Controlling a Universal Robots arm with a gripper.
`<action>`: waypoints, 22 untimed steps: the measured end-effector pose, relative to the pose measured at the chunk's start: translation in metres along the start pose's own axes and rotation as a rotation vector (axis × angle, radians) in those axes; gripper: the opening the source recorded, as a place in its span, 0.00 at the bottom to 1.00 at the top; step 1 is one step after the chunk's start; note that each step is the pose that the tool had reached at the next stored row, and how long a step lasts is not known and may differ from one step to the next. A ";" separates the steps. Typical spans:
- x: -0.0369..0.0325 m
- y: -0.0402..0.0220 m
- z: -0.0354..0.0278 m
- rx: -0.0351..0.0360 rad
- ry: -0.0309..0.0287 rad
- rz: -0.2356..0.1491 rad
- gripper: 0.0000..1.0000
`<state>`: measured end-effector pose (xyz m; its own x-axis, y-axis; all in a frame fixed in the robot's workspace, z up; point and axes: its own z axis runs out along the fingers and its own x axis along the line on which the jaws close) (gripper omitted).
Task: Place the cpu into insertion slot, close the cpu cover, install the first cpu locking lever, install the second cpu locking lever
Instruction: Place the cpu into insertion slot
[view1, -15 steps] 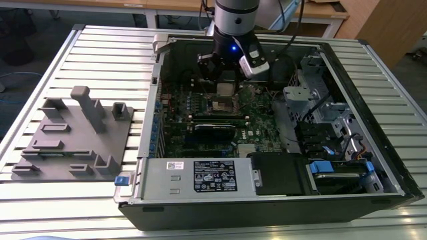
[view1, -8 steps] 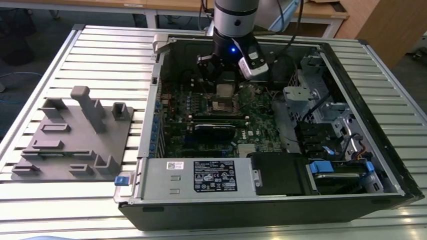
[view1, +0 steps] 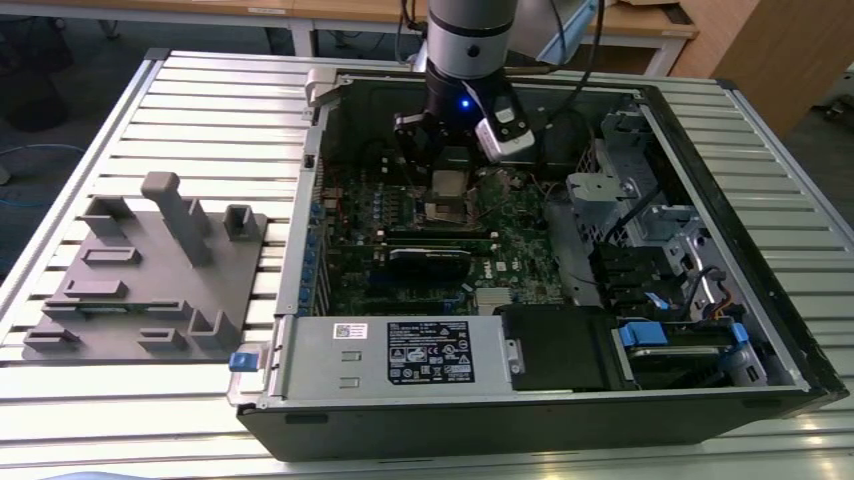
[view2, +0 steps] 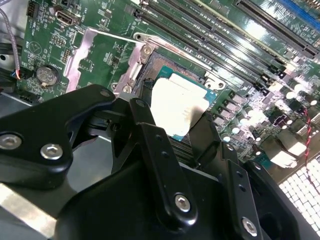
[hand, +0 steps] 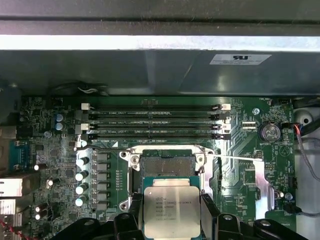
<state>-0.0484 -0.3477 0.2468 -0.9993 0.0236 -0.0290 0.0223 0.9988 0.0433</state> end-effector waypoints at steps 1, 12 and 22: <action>0.0000 0.0005 0.0006 0.0000 0.0000 0.000 0.54; 0.0004 0.0081 0.0065 -0.0002 -0.0001 0.000 0.54; 0.0006 0.0108 0.0136 0.0004 0.0001 0.000 0.54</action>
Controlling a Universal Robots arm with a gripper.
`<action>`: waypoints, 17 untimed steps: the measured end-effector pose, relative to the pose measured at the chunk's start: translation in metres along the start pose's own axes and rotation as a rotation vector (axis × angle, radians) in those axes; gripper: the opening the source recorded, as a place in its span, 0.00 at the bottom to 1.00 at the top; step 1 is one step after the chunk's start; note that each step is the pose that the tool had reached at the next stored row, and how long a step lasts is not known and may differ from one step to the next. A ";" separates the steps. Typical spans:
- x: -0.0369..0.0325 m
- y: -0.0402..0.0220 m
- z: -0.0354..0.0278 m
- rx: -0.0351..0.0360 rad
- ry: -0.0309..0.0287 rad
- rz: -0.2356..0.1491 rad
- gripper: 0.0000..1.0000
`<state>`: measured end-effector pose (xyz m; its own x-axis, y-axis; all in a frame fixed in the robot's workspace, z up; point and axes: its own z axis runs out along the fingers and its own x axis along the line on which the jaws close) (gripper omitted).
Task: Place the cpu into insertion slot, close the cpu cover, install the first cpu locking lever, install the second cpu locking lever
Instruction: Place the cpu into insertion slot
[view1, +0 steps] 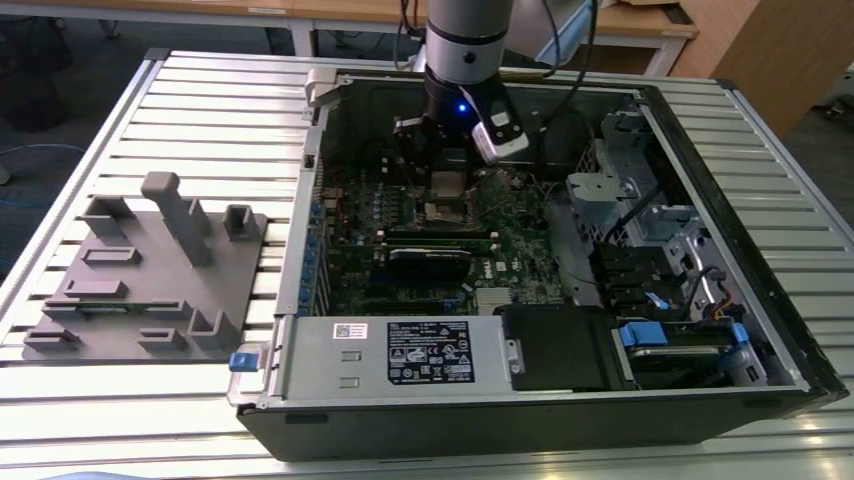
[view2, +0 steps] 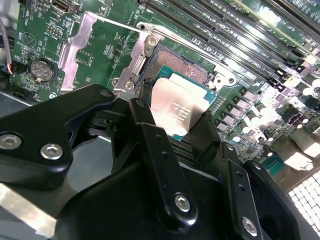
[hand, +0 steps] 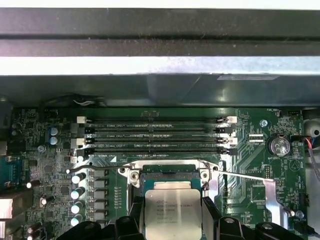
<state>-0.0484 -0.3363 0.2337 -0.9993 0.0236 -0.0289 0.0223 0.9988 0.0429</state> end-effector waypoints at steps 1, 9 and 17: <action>0.0000 0.0004 0.0005 0.0003 -0.0001 0.000 0.54; -0.0010 0.0032 0.0025 0.0022 0.0000 0.000 0.54; -0.0027 0.0034 0.0027 0.0023 -0.0001 0.000 0.54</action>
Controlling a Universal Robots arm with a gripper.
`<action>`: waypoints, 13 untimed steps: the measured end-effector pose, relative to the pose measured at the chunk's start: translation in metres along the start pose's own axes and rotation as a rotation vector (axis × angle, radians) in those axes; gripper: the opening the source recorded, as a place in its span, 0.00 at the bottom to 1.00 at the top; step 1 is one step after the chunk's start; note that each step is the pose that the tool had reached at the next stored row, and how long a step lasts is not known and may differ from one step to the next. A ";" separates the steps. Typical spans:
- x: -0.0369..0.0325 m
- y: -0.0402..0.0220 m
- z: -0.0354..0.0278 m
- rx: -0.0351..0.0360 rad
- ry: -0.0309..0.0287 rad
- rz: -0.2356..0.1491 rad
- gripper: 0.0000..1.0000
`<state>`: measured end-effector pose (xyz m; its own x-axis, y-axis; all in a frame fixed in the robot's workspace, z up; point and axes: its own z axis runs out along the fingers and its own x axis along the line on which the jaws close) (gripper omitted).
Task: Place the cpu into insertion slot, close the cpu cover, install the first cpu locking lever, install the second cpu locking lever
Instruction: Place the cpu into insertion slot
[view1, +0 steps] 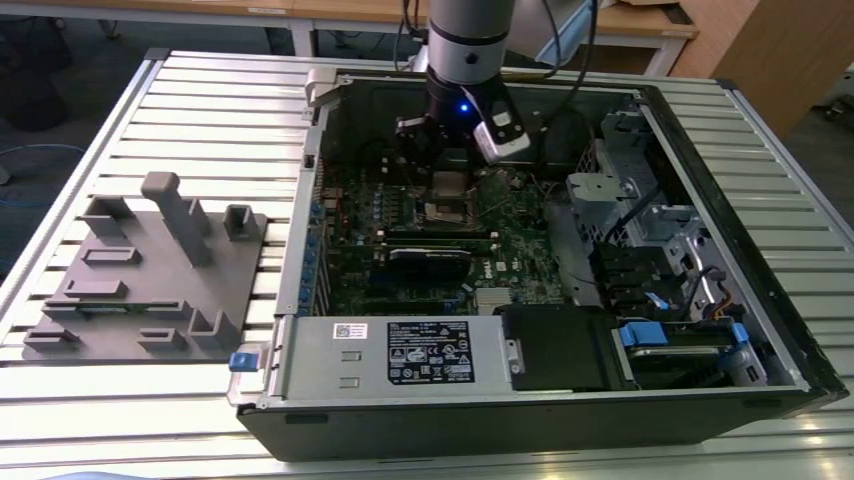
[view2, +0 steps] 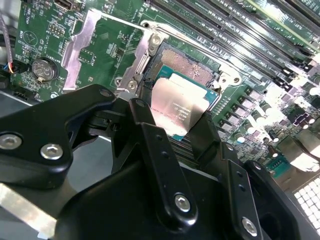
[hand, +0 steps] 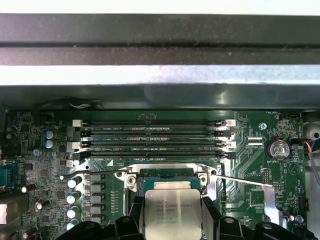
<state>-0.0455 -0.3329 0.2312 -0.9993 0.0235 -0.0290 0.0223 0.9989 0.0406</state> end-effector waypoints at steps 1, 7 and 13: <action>-0.0003 0.0000 0.0001 0.0000 0.0000 0.000 0.54; -0.0036 -0.0011 0.0007 0.0001 0.0001 0.000 0.54; -0.0040 -0.0038 0.0009 -0.0001 0.0000 0.000 0.54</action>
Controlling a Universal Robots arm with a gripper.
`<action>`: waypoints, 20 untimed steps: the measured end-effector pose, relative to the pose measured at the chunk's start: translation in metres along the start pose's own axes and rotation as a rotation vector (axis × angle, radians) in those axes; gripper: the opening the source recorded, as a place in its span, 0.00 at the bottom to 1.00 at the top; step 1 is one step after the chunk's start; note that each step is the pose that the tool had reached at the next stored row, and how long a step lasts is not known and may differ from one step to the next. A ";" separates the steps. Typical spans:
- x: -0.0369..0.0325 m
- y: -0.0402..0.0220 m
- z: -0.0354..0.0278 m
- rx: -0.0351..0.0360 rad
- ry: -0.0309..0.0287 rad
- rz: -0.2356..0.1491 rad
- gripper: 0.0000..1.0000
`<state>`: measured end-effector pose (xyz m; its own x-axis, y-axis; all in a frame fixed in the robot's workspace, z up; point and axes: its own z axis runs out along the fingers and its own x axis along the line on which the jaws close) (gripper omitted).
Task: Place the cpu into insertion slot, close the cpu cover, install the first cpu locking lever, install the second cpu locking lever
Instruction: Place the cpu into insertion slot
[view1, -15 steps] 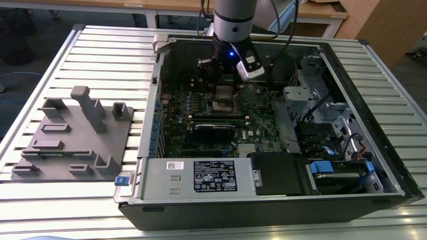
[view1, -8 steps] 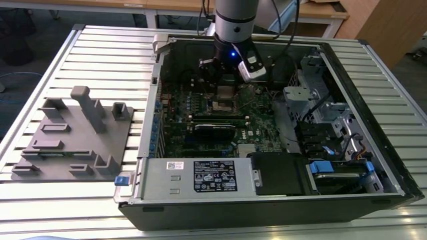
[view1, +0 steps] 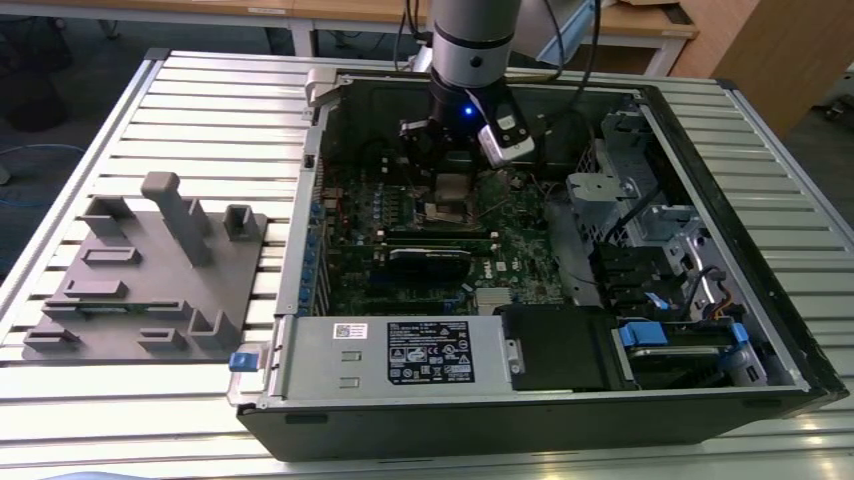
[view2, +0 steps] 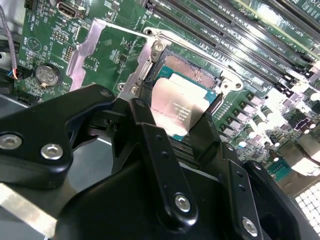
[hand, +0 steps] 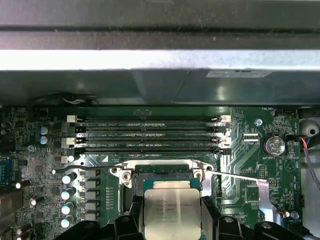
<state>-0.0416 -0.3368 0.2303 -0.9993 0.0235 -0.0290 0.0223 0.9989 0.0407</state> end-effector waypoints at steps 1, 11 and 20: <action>0.0000 -0.0002 0.0001 0.0000 0.0000 0.000 0.54; 0.0000 -0.0002 0.0000 0.0015 0.0000 0.000 0.54; 0.0000 -0.0002 0.0003 0.0028 -0.0017 0.043 0.54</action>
<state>-0.0416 -0.3370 0.2300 -0.9974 0.0664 -0.0289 0.0652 0.9971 0.0391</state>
